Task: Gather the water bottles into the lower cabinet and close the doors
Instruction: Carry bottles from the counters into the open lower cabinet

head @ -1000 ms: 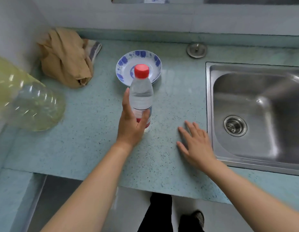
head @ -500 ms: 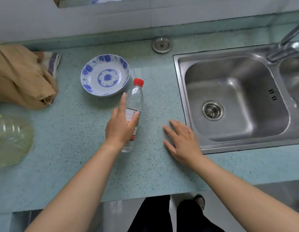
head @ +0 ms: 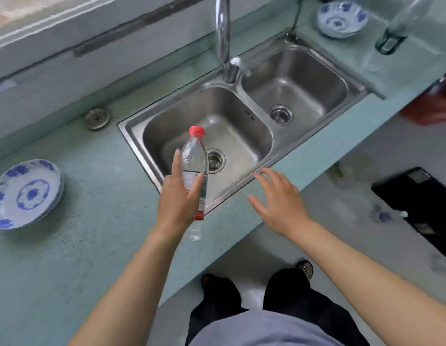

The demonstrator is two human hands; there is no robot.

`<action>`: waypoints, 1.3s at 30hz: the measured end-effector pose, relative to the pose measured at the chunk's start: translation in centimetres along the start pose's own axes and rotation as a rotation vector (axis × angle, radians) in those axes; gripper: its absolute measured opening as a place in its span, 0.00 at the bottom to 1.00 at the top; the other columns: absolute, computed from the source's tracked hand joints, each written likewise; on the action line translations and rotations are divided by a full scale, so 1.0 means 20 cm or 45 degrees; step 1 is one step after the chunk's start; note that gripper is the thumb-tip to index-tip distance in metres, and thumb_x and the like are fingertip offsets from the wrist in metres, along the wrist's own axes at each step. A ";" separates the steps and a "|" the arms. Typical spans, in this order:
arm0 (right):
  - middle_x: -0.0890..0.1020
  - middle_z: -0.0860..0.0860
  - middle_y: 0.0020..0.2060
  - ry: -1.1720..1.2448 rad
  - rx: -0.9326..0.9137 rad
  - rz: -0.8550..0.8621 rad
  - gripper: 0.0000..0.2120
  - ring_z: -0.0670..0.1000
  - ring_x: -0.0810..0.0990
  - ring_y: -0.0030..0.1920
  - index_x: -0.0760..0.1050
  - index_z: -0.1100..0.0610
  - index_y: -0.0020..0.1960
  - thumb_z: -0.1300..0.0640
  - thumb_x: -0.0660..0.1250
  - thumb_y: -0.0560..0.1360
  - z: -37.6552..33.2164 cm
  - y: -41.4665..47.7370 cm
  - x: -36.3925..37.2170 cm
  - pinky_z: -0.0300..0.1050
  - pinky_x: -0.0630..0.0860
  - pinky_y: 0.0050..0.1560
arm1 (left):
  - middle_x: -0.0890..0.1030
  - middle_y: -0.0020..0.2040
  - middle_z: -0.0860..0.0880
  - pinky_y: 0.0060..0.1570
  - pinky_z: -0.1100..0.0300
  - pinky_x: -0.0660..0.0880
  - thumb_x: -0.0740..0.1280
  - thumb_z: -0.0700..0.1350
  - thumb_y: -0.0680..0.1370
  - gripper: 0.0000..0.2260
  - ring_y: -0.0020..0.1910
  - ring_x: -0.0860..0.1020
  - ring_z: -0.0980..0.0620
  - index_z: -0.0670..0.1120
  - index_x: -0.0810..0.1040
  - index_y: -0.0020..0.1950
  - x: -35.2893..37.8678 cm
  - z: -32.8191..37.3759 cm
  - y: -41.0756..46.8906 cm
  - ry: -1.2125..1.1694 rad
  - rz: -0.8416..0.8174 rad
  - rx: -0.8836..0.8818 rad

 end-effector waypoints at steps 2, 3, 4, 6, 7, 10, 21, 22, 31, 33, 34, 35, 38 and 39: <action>0.62 0.53 0.72 0.028 0.091 0.070 0.27 0.54 0.58 0.72 0.61 0.55 0.72 0.42 0.55 0.77 0.24 -0.06 -0.14 0.54 0.59 0.69 | 0.71 0.65 0.43 0.55 0.52 0.68 0.61 0.57 0.77 0.31 0.62 0.71 0.43 0.60 0.48 0.75 0.20 0.23 0.00 -0.009 -0.063 0.084; 0.62 0.53 0.73 0.035 0.131 0.103 0.27 0.54 0.58 0.73 0.61 0.55 0.72 0.43 0.56 0.77 0.37 -0.10 -0.21 0.54 0.60 0.69 | 0.71 0.65 0.42 0.54 0.52 0.68 0.61 0.58 0.76 0.31 0.62 0.71 0.43 0.60 0.48 0.75 0.31 0.36 -0.01 -0.007 -0.088 0.133; 0.62 0.53 0.73 0.041 0.165 0.134 0.26 0.54 0.58 0.73 0.62 0.55 0.71 0.44 0.57 0.77 0.49 -0.13 -0.28 0.55 0.60 0.68 | 0.72 0.64 0.42 0.53 0.53 0.68 0.61 0.58 0.76 0.32 0.62 0.71 0.43 0.59 0.48 0.75 0.41 0.48 -0.01 -0.002 -0.111 0.173; 0.62 0.54 0.72 0.049 0.224 0.188 0.26 0.55 0.58 0.72 0.62 0.56 0.71 0.44 0.58 0.77 0.75 -0.17 -0.43 0.55 0.61 0.68 | 0.74 0.62 0.42 0.51 0.53 0.69 0.61 0.57 0.76 0.31 0.60 0.73 0.43 0.59 0.48 0.75 0.63 0.72 -0.02 -0.009 -0.153 0.226; 0.62 0.54 0.72 0.050 0.252 0.218 0.27 0.55 0.58 0.72 0.62 0.56 0.71 0.44 0.58 0.77 0.87 -0.20 -0.50 0.55 0.61 0.68 | 0.74 0.62 0.42 0.51 0.53 0.69 0.61 0.57 0.76 0.31 0.59 0.73 0.42 0.58 0.49 0.75 0.74 0.83 -0.03 -0.016 -0.171 0.242; 0.61 0.53 0.73 0.022 0.316 0.287 0.27 0.54 0.57 0.73 0.61 0.55 0.72 0.43 0.57 0.77 1.23 -0.25 -0.70 0.54 0.61 0.68 | 0.74 0.58 0.43 0.48 0.56 0.67 0.62 0.56 0.77 0.30 0.57 0.73 0.43 0.58 0.50 0.75 1.05 1.15 -0.05 -0.055 -0.222 0.302; 0.58 0.53 0.74 -0.002 0.270 0.268 0.29 0.54 0.55 0.74 0.57 0.55 0.73 0.42 0.55 0.77 1.91 0.02 -1.13 0.54 0.62 0.69 | 0.71 0.64 0.40 0.47 0.55 0.68 0.60 0.59 0.77 0.31 0.58 0.74 0.43 0.60 0.48 0.75 1.57 1.74 0.21 0.037 -0.212 0.319; 0.58 0.53 0.74 -0.009 0.249 0.269 0.29 0.54 0.55 0.74 0.57 0.55 0.73 0.42 0.54 0.78 1.94 0.09 -1.16 0.55 0.62 0.69 | 0.70 0.64 0.40 0.47 0.56 0.66 0.60 0.58 0.77 0.30 0.59 0.73 0.44 0.59 0.48 0.75 1.59 1.75 0.26 0.040 -0.198 0.293; 0.57 0.56 0.74 0.071 0.142 0.307 0.31 0.56 0.56 0.73 0.51 0.58 0.75 0.45 0.56 0.78 2.21 0.87 -1.33 0.53 0.60 0.70 | 0.71 0.62 0.38 0.44 0.55 0.68 0.59 0.59 0.77 0.31 0.54 0.74 0.41 0.57 0.47 0.75 1.74 1.82 0.88 0.106 -0.103 0.127; 0.55 0.58 0.75 0.149 0.114 0.370 0.33 0.56 0.54 0.74 0.48 0.58 0.75 0.45 0.57 0.78 2.24 1.03 -1.36 0.51 0.58 0.71 | 0.71 0.62 0.38 0.45 0.55 0.67 0.59 0.58 0.77 0.31 0.54 0.74 0.41 0.57 0.47 0.75 1.76 1.84 0.98 0.106 -0.094 0.098; 0.54 0.58 0.75 0.178 0.094 0.406 0.35 0.56 0.53 0.75 0.46 0.58 0.76 0.45 0.58 0.78 2.25 1.10 -1.37 0.49 0.57 0.71 | 0.71 0.61 0.38 0.45 0.55 0.67 0.59 0.58 0.77 0.31 0.54 0.74 0.41 0.57 0.48 0.75 1.78 1.85 1.03 0.101 -0.088 0.081; 0.53 0.59 0.75 0.204 0.077 0.441 0.36 0.56 0.52 0.75 0.45 0.59 0.76 0.45 0.59 0.77 2.26 1.17 -1.38 0.47 0.55 0.70 | 0.71 0.61 0.39 0.45 0.56 0.67 0.59 0.58 0.77 0.31 0.54 0.74 0.41 0.57 0.48 0.75 1.78 1.86 1.07 0.093 -0.079 0.064; 0.53 0.61 0.75 0.316 0.033 0.483 0.39 0.57 0.52 0.75 0.44 0.59 0.75 0.47 0.63 0.76 2.30 1.33 -1.39 0.44 0.51 0.70 | 0.70 0.63 0.40 0.47 0.57 0.66 0.60 0.57 0.77 0.31 0.57 0.73 0.42 0.57 0.48 0.75 1.81 1.88 1.16 0.072 -0.046 0.023; 0.52 0.61 0.75 0.355 0.013 0.475 0.40 0.57 0.51 0.75 0.43 0.59 0.75 0.48 0.64 0.75 2.30 1.37 -1.38 0.44 0.51 0.70 | 0.70 0.63 0.40 0.48 0.57 0.66 0.60 0.57 0.77 0.31 0.57 0.73 0.43 0.57 0.48 0.75 1.81 1.89 1.18 0.070 -0.035 0.018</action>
Point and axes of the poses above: each hand's wrist, its own y-axis towards the middle knuckle, its own x-axis out of the palm, z = x × y, the point moved 7 cm from there along y, towards the middle knuckle
